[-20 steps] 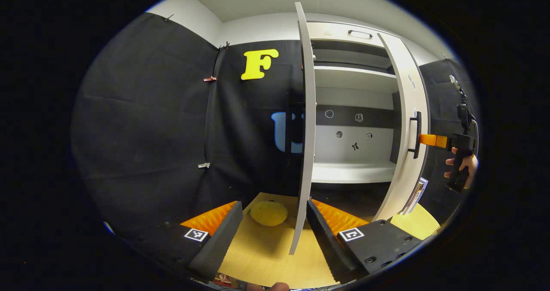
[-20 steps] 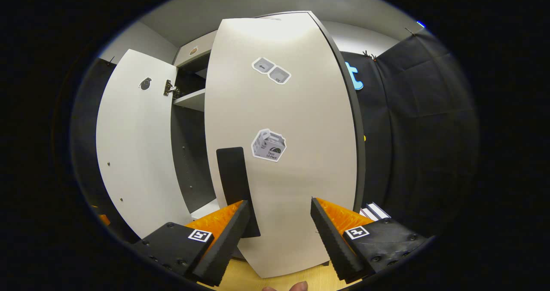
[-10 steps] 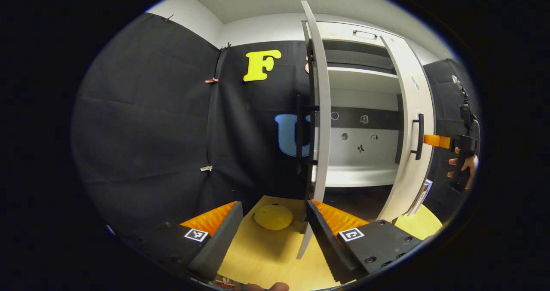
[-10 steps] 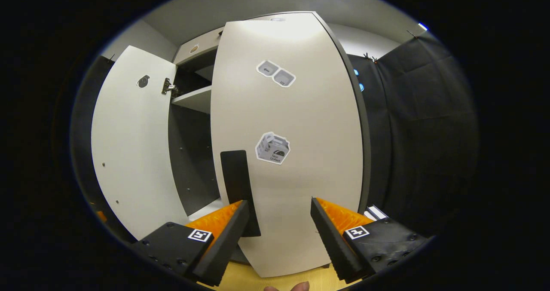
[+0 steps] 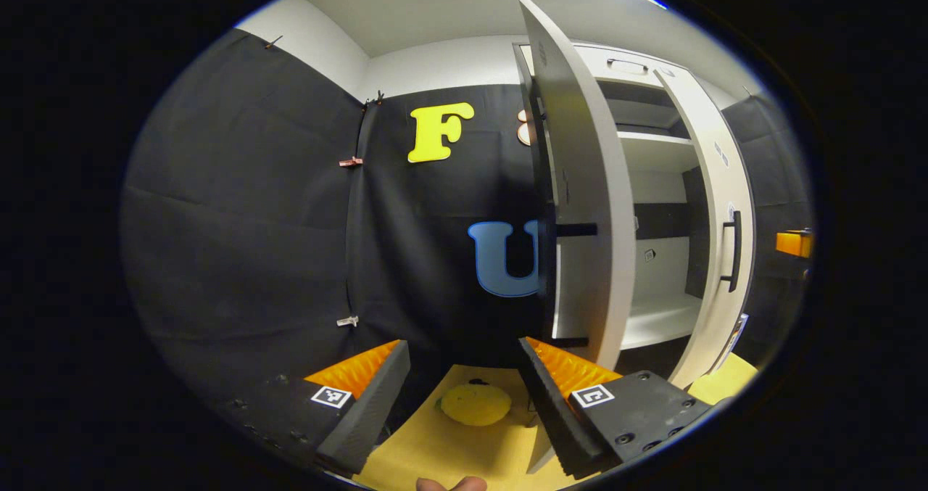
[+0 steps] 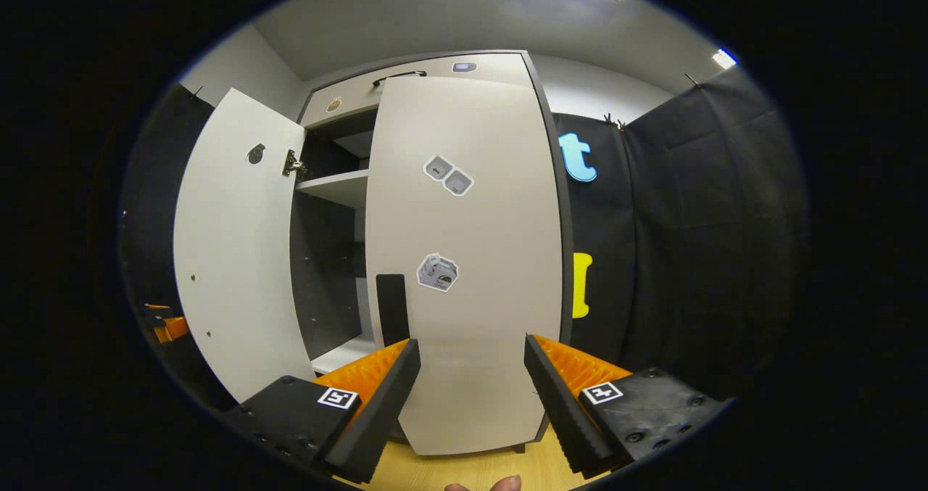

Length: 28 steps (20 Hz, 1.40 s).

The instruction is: Grasp the bottle in the cabinet with the left hand and place it on the coaster, then close the right door with the right hand and the left door with the left hand.

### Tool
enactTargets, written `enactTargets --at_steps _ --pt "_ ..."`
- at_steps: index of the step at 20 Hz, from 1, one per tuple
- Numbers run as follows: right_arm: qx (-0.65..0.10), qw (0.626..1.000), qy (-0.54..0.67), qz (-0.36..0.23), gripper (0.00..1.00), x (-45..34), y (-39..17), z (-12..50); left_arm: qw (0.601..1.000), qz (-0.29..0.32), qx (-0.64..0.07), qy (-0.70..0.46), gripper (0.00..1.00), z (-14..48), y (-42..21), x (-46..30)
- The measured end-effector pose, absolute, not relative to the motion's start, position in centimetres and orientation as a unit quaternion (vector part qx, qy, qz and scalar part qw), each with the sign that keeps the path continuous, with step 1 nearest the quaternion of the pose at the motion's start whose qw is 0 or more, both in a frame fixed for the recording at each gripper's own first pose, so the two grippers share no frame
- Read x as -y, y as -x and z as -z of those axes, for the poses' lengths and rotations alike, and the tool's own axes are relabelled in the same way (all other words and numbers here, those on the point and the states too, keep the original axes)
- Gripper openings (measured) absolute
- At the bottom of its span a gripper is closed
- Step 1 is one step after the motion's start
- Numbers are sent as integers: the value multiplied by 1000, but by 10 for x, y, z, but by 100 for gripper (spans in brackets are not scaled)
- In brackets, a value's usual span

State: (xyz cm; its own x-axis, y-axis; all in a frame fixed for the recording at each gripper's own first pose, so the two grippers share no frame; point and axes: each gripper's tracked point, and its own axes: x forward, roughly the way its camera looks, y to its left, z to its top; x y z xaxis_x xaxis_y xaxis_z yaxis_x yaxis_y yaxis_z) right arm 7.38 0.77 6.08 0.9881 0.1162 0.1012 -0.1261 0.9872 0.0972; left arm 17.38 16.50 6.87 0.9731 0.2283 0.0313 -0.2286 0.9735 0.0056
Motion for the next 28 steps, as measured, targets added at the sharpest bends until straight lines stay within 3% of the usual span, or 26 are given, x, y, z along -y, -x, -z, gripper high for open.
enactTargets --at_steps 8,23,24,28 --pt "40 997 -50 -41 96 22 -52 -57 996 -85 18 6 91 -68 -201 -158" --pt "34 998 -49 -29 96 60 -43 -51 1000 -2 20 9 94 -72 -207 -36" --pt "32 998 -49 -29 96 59 -43 -50 1000 1 18 13 90 -71 -209 -31" --pt "30 998 -52 -25 96 68 -45 -49 999 19 16 21 94 -75 -224 -6"
